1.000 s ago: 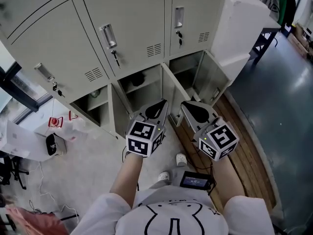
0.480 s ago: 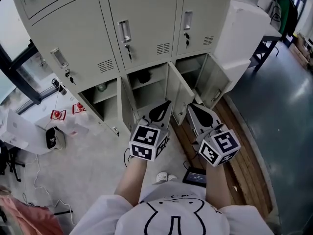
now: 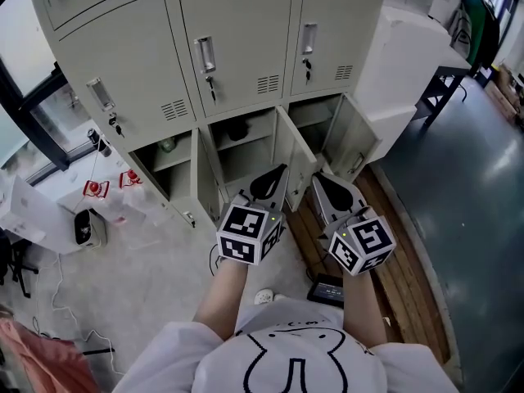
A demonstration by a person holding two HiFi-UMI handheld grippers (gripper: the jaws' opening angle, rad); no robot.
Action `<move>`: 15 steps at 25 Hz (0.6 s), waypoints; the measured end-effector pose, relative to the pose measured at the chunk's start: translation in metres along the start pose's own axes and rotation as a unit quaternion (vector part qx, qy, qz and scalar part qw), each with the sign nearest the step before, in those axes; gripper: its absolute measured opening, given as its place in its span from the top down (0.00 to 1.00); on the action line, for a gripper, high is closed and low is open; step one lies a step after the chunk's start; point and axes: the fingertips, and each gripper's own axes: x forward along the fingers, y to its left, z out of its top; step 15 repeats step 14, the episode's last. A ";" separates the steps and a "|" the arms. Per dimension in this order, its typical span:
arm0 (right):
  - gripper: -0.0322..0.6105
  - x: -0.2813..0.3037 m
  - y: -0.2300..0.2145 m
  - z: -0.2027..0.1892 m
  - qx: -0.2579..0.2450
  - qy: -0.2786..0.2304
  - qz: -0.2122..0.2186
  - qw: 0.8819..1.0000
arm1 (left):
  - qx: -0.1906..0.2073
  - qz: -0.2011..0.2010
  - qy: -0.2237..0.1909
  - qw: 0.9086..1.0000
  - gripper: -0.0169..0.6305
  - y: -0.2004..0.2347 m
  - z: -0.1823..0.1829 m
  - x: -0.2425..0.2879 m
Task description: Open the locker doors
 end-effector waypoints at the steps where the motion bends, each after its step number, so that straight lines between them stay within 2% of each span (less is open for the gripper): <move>1: 0.94 -0.001 -0.002 0.000 -0.001 0.000 -0.001 1.000 | 0.001 -0.001 0.000 1.000 0.94 -0.002 0.000 0.001; 15: 0.94 -0.013 -0.003 0.008 -0.025 -0.003 0.004 1.000 | 0.016 -0.014 0.006 1.000 0.94 -0.024 -0.003 0.007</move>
